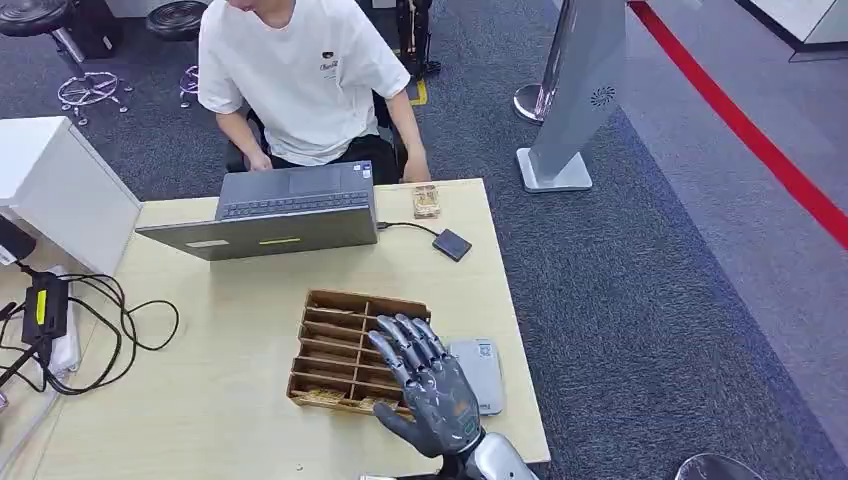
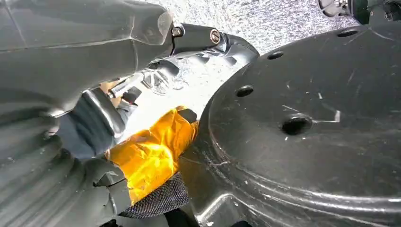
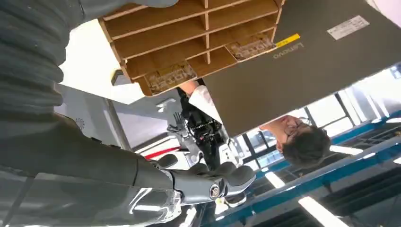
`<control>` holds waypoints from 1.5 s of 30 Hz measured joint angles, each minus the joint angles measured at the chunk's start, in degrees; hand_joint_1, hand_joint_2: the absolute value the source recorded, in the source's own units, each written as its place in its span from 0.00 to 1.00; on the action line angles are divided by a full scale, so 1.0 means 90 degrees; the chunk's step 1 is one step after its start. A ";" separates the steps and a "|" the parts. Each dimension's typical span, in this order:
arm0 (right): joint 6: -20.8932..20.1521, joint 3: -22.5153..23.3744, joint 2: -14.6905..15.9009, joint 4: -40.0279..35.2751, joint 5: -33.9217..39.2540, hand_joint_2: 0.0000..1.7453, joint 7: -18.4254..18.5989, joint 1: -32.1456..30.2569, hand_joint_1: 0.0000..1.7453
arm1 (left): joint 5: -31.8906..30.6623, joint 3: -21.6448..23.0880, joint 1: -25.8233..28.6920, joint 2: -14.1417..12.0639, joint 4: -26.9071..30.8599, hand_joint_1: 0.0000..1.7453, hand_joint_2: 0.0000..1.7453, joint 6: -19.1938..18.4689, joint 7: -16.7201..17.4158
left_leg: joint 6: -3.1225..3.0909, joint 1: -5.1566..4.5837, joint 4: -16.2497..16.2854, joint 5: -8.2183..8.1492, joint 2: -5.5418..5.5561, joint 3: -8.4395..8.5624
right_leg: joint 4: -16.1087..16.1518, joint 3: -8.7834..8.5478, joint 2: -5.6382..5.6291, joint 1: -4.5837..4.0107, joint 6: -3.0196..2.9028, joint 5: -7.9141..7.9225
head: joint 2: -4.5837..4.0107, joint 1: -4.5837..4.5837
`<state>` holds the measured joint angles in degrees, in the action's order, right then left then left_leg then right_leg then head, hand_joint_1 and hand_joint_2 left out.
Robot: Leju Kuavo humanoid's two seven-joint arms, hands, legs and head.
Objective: Pass the card to the sensor for recognition and then transmit it.
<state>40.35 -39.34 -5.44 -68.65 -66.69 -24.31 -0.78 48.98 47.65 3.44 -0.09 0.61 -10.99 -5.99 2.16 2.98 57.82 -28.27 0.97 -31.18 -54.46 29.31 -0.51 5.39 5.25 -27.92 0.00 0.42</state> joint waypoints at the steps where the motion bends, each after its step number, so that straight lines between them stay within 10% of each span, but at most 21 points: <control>1: 0.0000 0.0000 -0.0002 0.0022 0.0000 1.00 -0.0027 0.0006 0.00 | 0.0000 0.0002 0.0000 0.0000 0.0002 0.00 1.00 0.0002 0.0000 | 0.0000 0.0000 0.0000 0.0000 0.0000 0.0000 | 0.0000 0.0000 0.0000 0.0000 0.0000 0.0000 | 0.0000 0.0000; 22: -0.0002 -0.0539 0.0551 -0.0386 0.1047 1.00 -0.0420 -0.0203 0.00 | 0.0197 0.0002 0.0012 0.0046 0.0000 0.00 1.00 0.0051 -0.0029 | 0.0000 -0.0001 0.0000 -0.0001 -0.0001 0.0001 | 0.0002 0.0004 -0.0002 0.0000 0.0000 0.0000 | 0.0000 0.0000; 45: -0.0002 -0.0435 0.0097 0.1355 0.0918 1.00 -0.0372 0.0197 0.00 | 0.0083 0.0002 0.0012 0.0039 0.0000 0.00 1.00 0.0044 -0.0046 | 0.0000 -0.0001 0.0000 -0.0001 0.0000 -0.0001 | 0.0002 0.0004 -0.0001 0.0000 0.0000 0.0000 | 0.0000 0.0000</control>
<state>40.33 -43.25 -4.57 -56.46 -58.42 -27.65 1.00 49.72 47.67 3.55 0.26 0.61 -10.60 -6.40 2.16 2.97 57.82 -28.28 0.97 -31.19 -54.44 29.35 -0.52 5.39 5.26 -27.92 0.00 0.42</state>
